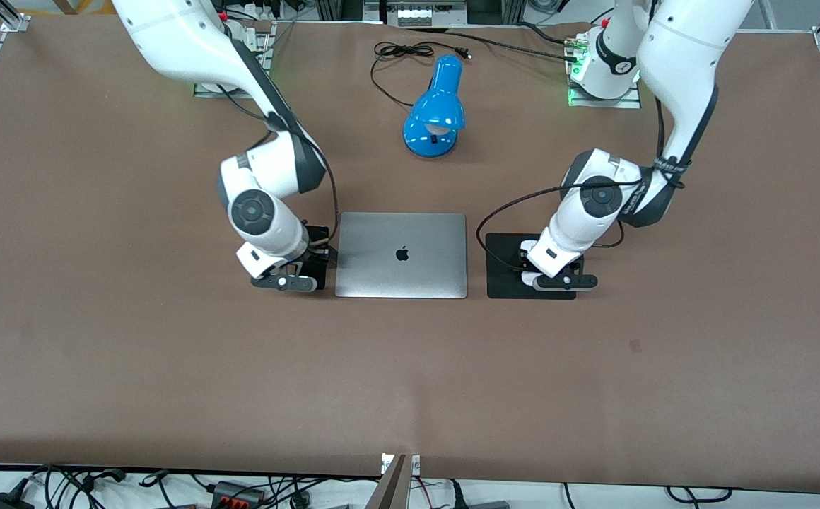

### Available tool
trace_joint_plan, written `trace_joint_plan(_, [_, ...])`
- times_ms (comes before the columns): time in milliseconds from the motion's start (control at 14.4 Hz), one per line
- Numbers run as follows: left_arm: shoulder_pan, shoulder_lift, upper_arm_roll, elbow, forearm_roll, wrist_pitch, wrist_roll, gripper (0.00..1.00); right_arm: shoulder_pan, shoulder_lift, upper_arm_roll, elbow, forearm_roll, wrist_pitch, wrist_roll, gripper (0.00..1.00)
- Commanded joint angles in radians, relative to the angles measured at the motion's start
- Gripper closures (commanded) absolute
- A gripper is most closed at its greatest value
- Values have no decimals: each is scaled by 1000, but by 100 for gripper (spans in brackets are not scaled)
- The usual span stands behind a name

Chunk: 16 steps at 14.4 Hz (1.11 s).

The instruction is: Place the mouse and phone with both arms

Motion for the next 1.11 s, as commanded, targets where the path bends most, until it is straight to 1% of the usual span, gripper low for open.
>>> trace_joint_plan(0, [3, -116, 2, 97, 19, -314, 11, 0, -49, -44, -1, 142, 1, -189, -72, 0])
trace_joint_plan(139, [4, -119, 5, 234, 19, -533, 53, 0, -95, -44, -3, 277, -6, -326, -152, 0])
trace_joint_plan(278, [38, -116, 4, 412, 20, -786, 94, 0, -146, -46, -3, 383, -31, -438, -188, 0])
trace_joint_plan(347, [58, -114, 4, 504, 19, -913, 164, 0, -167, -52, -3, 420, -39, -495, -201, 0])
trace_joint_plan(486, [102, -116, 2, 625, 17, -1049, 310, 0, -207, -73, -4, 478, -40, -561, -241, 0])
trace_joint_plan(625, [154, -139, 1, 676, 5, -1137, 402, 0, -261, -107, -6, 487, -34, -576, -280, 0])
trace_joint_plan(764, [222, -148, -13, 719, -3, -1157, 448, 0, -319, -150, 3, 486, -28, -575, -347, 0])
trace_joint_plan(833, [243, -148, -8, 741, -35, -1177, 459, 0, -351, -167, 9, 486, -28, -581, -376, 0])
trace_joint_plan(903, [269, -142, 7, 764, -87, -1258, 468, 0, -388, -181, 18, 481, -28, -581, -404, 0])
trace_joint_plan(972, [288, -149, 45, 758, -154, -1287, 488, 0, -440, -197, 43, 478, -31, -584, -436, 0])
trace_joint_plan(1042, [283, -189, 91, 733, -217, -1284, 493, 0, -488, -204, 64, 477, -34, -586, -470, 0])
